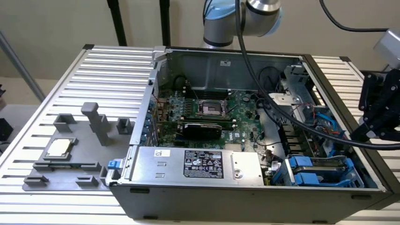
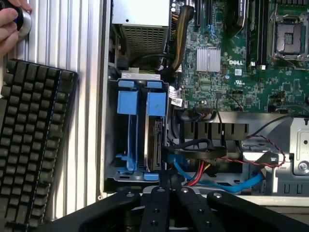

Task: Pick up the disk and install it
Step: 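Insert the first disk wire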

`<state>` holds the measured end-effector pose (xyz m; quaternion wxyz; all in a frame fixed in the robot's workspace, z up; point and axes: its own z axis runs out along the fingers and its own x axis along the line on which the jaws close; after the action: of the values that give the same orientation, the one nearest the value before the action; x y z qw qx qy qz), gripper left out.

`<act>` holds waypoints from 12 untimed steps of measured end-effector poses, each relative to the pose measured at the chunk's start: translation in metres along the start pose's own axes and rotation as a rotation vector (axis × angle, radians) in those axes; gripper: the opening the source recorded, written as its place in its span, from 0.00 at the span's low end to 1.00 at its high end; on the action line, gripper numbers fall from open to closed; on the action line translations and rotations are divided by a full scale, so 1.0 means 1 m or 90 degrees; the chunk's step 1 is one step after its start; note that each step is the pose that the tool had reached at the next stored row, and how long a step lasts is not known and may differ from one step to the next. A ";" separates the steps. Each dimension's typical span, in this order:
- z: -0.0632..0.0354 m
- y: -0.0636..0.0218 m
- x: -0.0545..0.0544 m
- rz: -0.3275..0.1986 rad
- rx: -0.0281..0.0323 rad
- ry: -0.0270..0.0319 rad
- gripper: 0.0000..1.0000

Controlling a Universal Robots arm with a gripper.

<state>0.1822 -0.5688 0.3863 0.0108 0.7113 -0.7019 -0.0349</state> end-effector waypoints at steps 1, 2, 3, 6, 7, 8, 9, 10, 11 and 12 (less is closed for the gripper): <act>0.0018 -0.0007 -0.001 0.000 0.0000 0.0000 0.11; 0.0036 -0.0007 -0.002 0.000 0.0000 0.0001 0.11; 0.0055 -0.0009 -0.002 0.000 0.0000 0.0000 0.11; 0.0108 -0.0013 -0.002 -0.001 0.0000 0.0001 0.11; 0.0128 -0.0014 -0.002 -0.001 0.0000 0.0001 0.11; 0.0144 -0.0014 -0.002 -0.001 0.0000 0.0001 0.11; 0.0163 -0.0009 -0.002 -0.001 0.0000 0.0001 0.11; 0.0183 0.0002 -0.002 -0.002 0.0000 0.0002 0.11; 0.0202 0.0021 -0.002 -0.002 0.0000 0.0002 0.11; 0.0223 0.0047 -0.003 -0.002 0.0002 0.0001 0.11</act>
<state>0.1761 -0.5654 0.3644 0.0106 0.7125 -0.7008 -0.0348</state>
